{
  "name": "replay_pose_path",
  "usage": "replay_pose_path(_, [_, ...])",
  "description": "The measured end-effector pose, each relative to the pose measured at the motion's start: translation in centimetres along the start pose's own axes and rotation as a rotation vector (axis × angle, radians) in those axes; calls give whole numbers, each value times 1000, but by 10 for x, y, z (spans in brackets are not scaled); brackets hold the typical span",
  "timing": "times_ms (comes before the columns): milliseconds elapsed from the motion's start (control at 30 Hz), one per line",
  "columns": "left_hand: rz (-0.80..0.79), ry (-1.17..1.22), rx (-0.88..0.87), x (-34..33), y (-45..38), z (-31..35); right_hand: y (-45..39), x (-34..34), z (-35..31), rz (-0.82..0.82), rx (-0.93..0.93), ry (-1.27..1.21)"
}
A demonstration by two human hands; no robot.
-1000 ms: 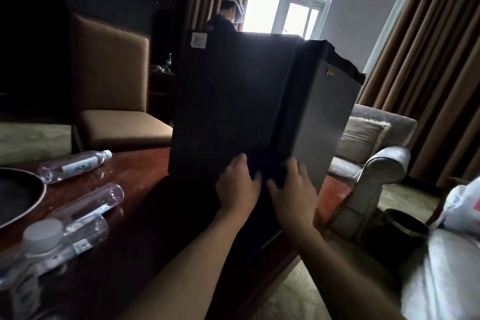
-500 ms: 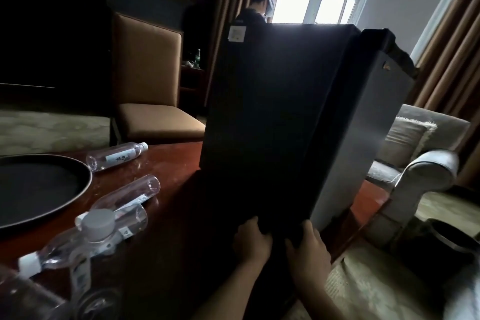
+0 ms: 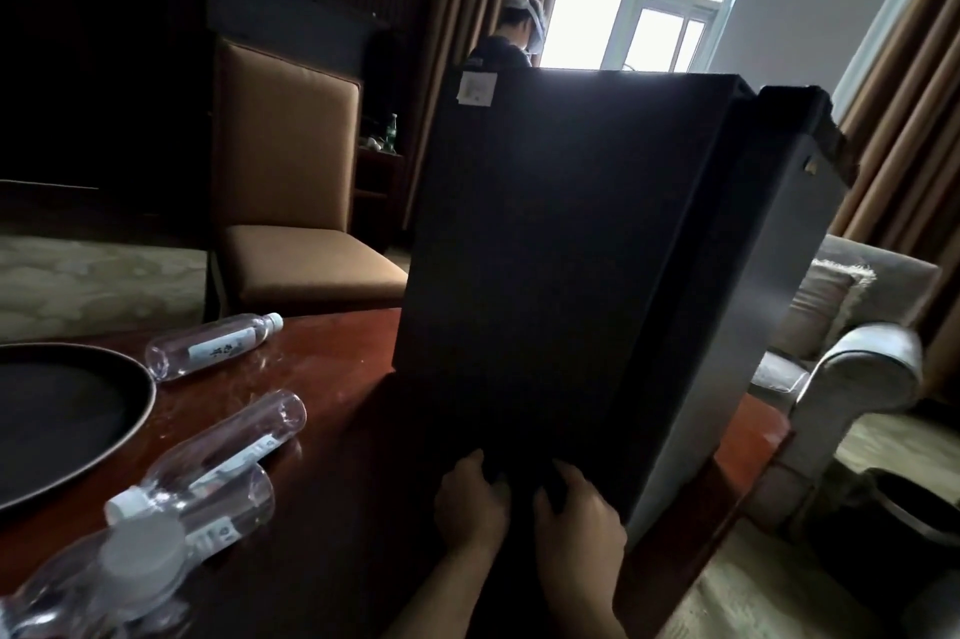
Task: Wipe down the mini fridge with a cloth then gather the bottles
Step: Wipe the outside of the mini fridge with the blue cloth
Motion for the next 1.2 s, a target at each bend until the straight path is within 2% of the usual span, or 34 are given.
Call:
replay_pose_path(133, [-12, 85, 6, 3, -9, 1, -7, 3, -3, -47, -92, -120])
replay_pose_path(367, [-20, 399, 21, 34, 3, 49, -14, 20, 7, -94, -325, -679])
replay_pose_path(467, [-137, 582, 63, 51, 22, 68, -8, 32, 12, -190, -387, -966])
replay_pose_path(533, [-215, 663, 86, 60, 35, 74, 1, 40, 17, -224, -378, -1073])
replay_pose_path(667, [-263, 822, 115, 67, 54, 70, 21, 56, 20, -254, -324, -1155])
replay_pose_path(767, [-262, 837, 75, 68, 62, 65, 32, 61, 20, -277, -317, -1221])
replay_pose_path(900, [-176, 717, 31, 69, 61, 61, 30, 61, 19, -215, -312, -1204])
replay_pose_path(1100, [21, 581, 193, 69, 65, 81, 11, 66, 9, -212, -400, -1084])
replay_pose_path(1200, [50, 564, 245, 67, 68, 110, -6, 89, 1, -180, -431, -1064])
Point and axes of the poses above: each hand's wrist, its own y-axis away from the middle knuckle, its own x-axis out of the back of the hand, z = x × y, the point moved 6 cm from there along -y, towards the middle knuckle, and after that the axes turned 14 degrees about y, right-handed, at the moved point
